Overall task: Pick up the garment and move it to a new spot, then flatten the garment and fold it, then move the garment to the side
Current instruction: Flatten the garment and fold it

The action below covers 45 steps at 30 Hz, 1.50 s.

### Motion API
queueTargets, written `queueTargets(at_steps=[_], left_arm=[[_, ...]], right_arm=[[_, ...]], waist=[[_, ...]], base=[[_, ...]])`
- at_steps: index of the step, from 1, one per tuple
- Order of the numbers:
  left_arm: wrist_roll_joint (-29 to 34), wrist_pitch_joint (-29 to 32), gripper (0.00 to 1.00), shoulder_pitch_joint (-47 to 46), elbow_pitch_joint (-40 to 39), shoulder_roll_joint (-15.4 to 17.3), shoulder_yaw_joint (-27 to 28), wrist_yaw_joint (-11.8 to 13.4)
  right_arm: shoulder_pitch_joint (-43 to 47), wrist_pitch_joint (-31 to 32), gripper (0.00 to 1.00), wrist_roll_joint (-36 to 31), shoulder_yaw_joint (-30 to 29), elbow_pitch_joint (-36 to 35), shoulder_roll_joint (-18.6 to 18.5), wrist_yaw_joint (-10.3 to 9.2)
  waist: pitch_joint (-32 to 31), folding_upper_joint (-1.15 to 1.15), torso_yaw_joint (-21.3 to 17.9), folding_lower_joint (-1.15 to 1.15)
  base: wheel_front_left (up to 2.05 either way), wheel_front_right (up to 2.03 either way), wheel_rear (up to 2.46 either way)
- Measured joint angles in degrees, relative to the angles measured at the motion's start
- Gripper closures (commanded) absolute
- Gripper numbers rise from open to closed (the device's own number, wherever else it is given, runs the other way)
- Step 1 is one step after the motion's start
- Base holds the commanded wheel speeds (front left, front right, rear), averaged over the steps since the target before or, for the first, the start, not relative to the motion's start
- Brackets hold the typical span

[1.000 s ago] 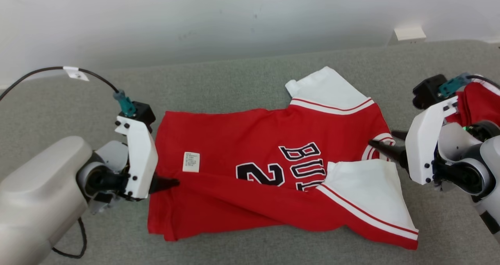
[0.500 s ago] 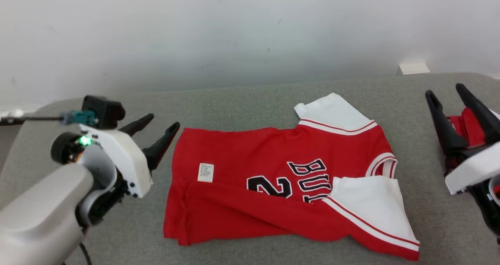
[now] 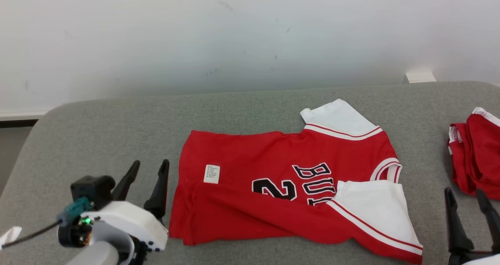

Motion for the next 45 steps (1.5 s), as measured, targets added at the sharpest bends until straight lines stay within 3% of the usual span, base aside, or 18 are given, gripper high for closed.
queueTargets(at_steps=[5,12,21,28,34,35,37,40,42,43,45], left_arm=[[6.6,-0.1,0.0,10.6,-2.0,-5.9,9.8,0.8],[13.3,-0.1,0.0,18.2,2.0,-12.4,13.7,-4.0],[16.1,-0.1,0.0,17.3,10.6,-16.3,12.3,-9.0],[16.6,1.0,0.0,14.7,15.1,-17.6,10.7,-10.0],[17.2,3.3,0.0,12.7,18.8,-18.3,9.4,-9.2],[17.4,3.4,0.0,12.5,19.7,-18.4,9.3,-8.7],[17.9,3.5,0.0,12.2,21.0,-18.5,9.3,-7.4],[18.1,3.3,0.0,11.4,22.2,-18.4,9.9,-6.0],[18.1,3.2,0.0,11.2,22.6,-18.5,10.1,-5.8],[18.1,3.2,0.0,11.2,22.8,-18.6,10.0,-6.1],[18.1,3.3,0.0,10.9,23.2,-18.8,9.7,-6.6]], right_arm=[[5.7,-2.1,0.0,0.2,-0.9,3.3,3.0,0.0],[6.9,-2.8,0.0,3.4,1.7,11.7,3.7,0.0],[1.2,0.7,0.0,7.5,8.7,21.7,2.2,0.0],[-1.1,0.9,0.0,10.1,11.8,26.2,1.8,0.0],[-3.3,0.2,0.02,11.3,14.2,28.5,1.5,0.0],[-3.5,0.1,0.05,11.6,14.6,28.8,1.5,0.0],[-4.1,0.0,0.45,11.9,15.2,29.6,1.1,0.0],[-4.6,-0.3,0.55,12.5,15.8,30.6,0.8,0.0],[-5.0,-0.3,0.7,13.0,16.5,31.1,0.7,0.0],[-5.1,-0.4,1.0,13.1,16.8,31.3,0.7,0.0],[-5.4,-0.4,1.0,13.6,17.5,31.7,0.6,0.01]], waist=[[0.3,0.0,-0.4,0.0],[0.7,0.0,-1.2,0.0],[0.9,0.0,-1.0,0.0],[1.8,0.0,-0.3,0.0],[2.4,0.0,-0.5,0.0],[2.5,0.0,-0.6,0.0],[2.6,0.0,-0.6,0.0],[2.6,0.0,-0.5,0.0],[2.5,0.0,-0.5,0.0],[2.5,0.0,-0.4,0.0],[2.5,0.0,-0.4,0.0]], base=[[0.0,0.0,0.0],[0.0,0.0,0.0],[0.0,0.0,0.0],[0.0,0.0,0.0],[0.0,0.0,0.0],[0.0,0.0,0.0],[0.0,0.0,0.0],[0.0,0.0,0.0],[0.0,0.0,0.0],[0.0,0.0,0.0],[0.0,0.0,0.0]])
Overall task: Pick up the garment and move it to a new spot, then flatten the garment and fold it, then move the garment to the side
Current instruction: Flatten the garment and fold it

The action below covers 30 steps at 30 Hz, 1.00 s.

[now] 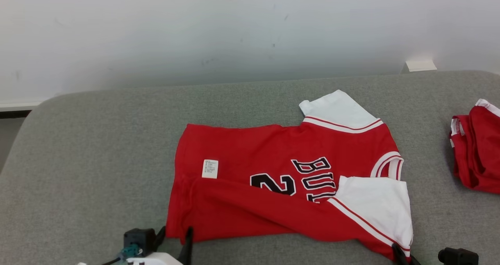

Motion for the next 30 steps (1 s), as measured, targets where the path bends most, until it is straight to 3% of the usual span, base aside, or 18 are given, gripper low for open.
queueTargets(at_steps=[1,2,3,4,5,12,18,24,30], left_arm=[[0.0,0.1,0.0,-0.2,0.1,0.0,-0.1,-0.2],[-0.1,0.1,0.15,-0.3,0.2,-0.1,-0.2,-0.3],[-0.1,0.1,0.46,-0.4,0.2,-0.1,-0.3,-0.5],[-0.1,0.0,0.84,-0.4,0.1,-0.1,-0.3,-0.5],[-0.1,-0.1,1.0,-0.4,0.0,-0.2,-0.3,-0.5],[-0.1,-0.6,1.0,0.3,-3.4,0.7,-0.5,-1.2],[-1.8,0.2,1.0,3.3,-9.6,3.1,-0.2,-2.7],[-2.8,5.5,1.0,6.2,-17.1,7.5,-1.0,-3.8],[-4.4,12.7,1.0,9.9,-23.8,11.0,-3.1,-2.8]], right_arm=[[-0.1,-0.1,1.0,0.2,0.3,0.2,-0.1,0.0],[-0.3,-0.3,1.0,0.4,0.6,0.4,-0.2,0.0],[-0.4,-0.5,1.0,0.5,0.9,0.5,-0.3,0.0],[-0.5,-0.6,1.0,0.7,1.1,0.7,-0.4,0.0],[-0.7,-1.0,1.0,0.7,1.2,0.8,-0.6,0.0],[-1.0,-2.9,1.0,0.7,1.2,1.3,-2.4,0.01],[-0.7,-2.7,1.0,0.8,-0.5,-1.3,-6.2,0.01],[2.6,1.9,1.0,1.7,-0.7,-6.7,-10.2,0.01],[8.4,7.3,1.0,4.0,-2.2,-13.8,-13.7,0.01]], waist=[[0.0,0.0,0.0,0.0],[0.0,0.0,0.0,0.0],[0.0,0.0,0.0,0.0],[-0.1,0.0,0.0,0.0],[-0.1,0.0,0.0,0.0],[-1.0,0.0,0.1,0.0],[-2.0,0.0,0.4,0.0],[-2.1,0.0,1.4,0.0],[-1.6,0.0,2.3,0.0]], base=[[0.0,0.0,0.0],[0.0,0.0,0.0],[0.0,0.0,0.0],[0.0,0.0,0.0],[0.0,0.0,0.0],[0.0,0.0,0.0],[0.0,0.0,0.0],[0.0,0.0,0.0],[0.0,0.0,0.0]])
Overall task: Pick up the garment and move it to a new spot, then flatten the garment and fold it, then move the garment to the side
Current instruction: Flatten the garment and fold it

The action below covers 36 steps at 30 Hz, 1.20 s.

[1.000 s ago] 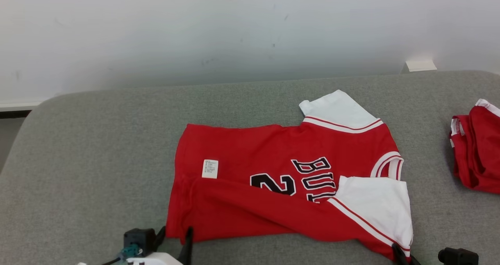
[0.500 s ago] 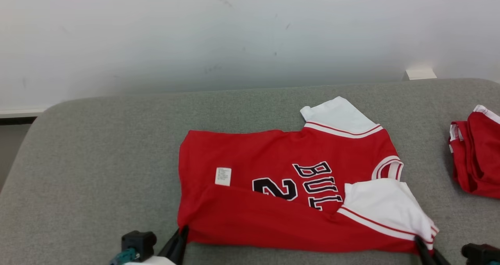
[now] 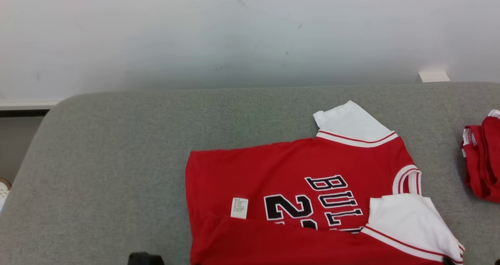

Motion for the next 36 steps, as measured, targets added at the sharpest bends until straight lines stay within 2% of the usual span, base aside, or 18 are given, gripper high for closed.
queueTargets(at_steps=[6,12,13,14,15,16,24,31,36], left_arm=[[-0.7,3.6,1.0,2.4,-4.6,1.9,-1.1,1.2],[-1.3,6.0,1.0,3.2,-5.9,3.1,-1.6,1.6],[-1.3,6.0,0.89,3.3,-5.9,3.1,-1.6,1.6],[-1.3,6.0,0.41,3.2,-5.8,3.1,-1.6,1.6],[-1.3,6.0,0.01,3.2,-5.6,3.1,-1.7,1.6],[-1.3,6.0,0.0,3.1,-5.4,2.9,-1.7,1.5],[-0.6,3.9,0.0,1.6,-3.7,2.9,-1.0,1.6],[2.0,-0.4,0.0,-2.2,-4.1,2.9,2.2,4.3],[3.5,-2.1,0.0,-7.0,-3.4,2.1,3.5,5.3]], right_arm=[[4.7,4.5,1.0,0.4,-3.6,-5.7,-0.9,0.0],[7.2,8.4,1.0,0.2,-5.9,-8.9,0.0,0.0],[7.3,8.7,1.0,-0.1,-6.3,-9.1,0.4,0.0],[7.3,9.2,0.79,-0.4,-6.7,-9.2,0.8,0.0],[7.3,9.4,0.5,-0.8,-6.9,-9.2,1.2,0.0],[7.3,9.9,0.0,-1.2,-7.2,-9.2,1.5,0.0],[7.1,11.8,0.0,-3.0,-8.9,-10.8,3.1,0.0],[3.2,10.7,0.0,-5.1,-12.1,-14.0,3.1,-0.01],[-3.7,9.3,0.0,-7.7,-14.4,-14.0,3.8,-0.01]], waist=[[0.7,0.0,0.6,0.0],[0.8,0.0,0.7,0.0],[0.9,0.0,0.7,0.0],[0.8,0.0,0.7,0.0],[0.8,0.0,0.7,0.0],[0.7,0.0,0.7,0.0],[0.5,0.0,0.2,0.0],[0.9,0.0,0.4,0.0],[2.3,0.0,0.8,0.0]], base=[[0.0,0.0,0.0],[0.0,0.0,0.0],[0.0,0.0,0.0],[0.0,0.0,0.0],[0.0,0.0,0.0],[0.0,0.0,0.0],[0.0,0.0,0.0],[0.0,0.0,0.0],[0.0,0.0,0.0]])
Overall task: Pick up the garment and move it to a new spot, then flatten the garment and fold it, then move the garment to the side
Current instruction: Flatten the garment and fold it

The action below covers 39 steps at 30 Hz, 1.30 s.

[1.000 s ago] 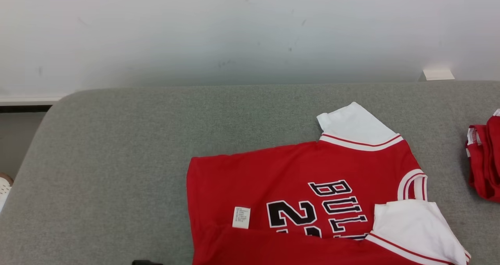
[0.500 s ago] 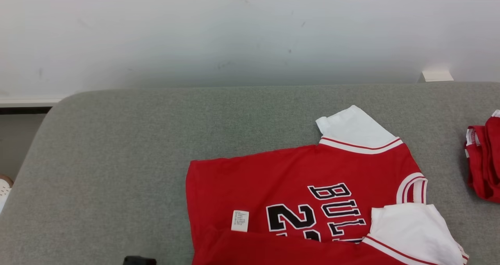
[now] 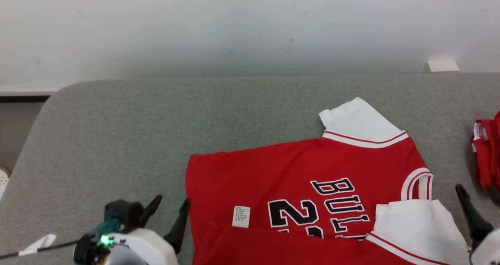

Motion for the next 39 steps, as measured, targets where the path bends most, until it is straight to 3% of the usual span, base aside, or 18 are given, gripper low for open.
queueTargets(at_steps=[8,14,23,33,39], left_arm=[[1.0,4.6,0.0,-12.7,6.0,-3.4,-1.8,-3.4],[2.0,8.0,0.0,-19.8,11.0,-5.4,-2.4,-4.3],[2.8,11.0,0.0,-26.9,11.3,-7.6,-4.2,-6.5],[3.6,12.1,0.0,-30.7,11.0,-10.0,-6.1,-7.4],[2.5,13.1,0.0,-30.8,11.4,-10.9,-6.6,-8.9]], right_arm=[[-17.9,-0.2,0.0,-0.7,3.6,5.4,-0.6,0.0],[-31.8,0.6,0.0,1.2,10.6,13.1,-3.2,0.0],[-48.5,5.9,0.0,7.1,19.9,27.0,-5.3,0.0],[-60.0,13.5,0.0,9.8,25.5,41.6,-5.7,0.0],[-62.3,16.7,0.0,10.6,28.1,45.6,-5.5,0.0]], waist=[[5.8,0.0,0.9,0.0],[11.1,0.0,2.3,0.01],[17.1,0.0,6.1,0.01],[22.1,0.0,10.4,0.01],[22.3,0.0,11.0,0.0]], base=[[0.0,0.0,0.0],[0.0,0.0,0.0],[0.0,0.0,0.0],[0.0,0.0,0.0],[0.0,0.0,0.0]])
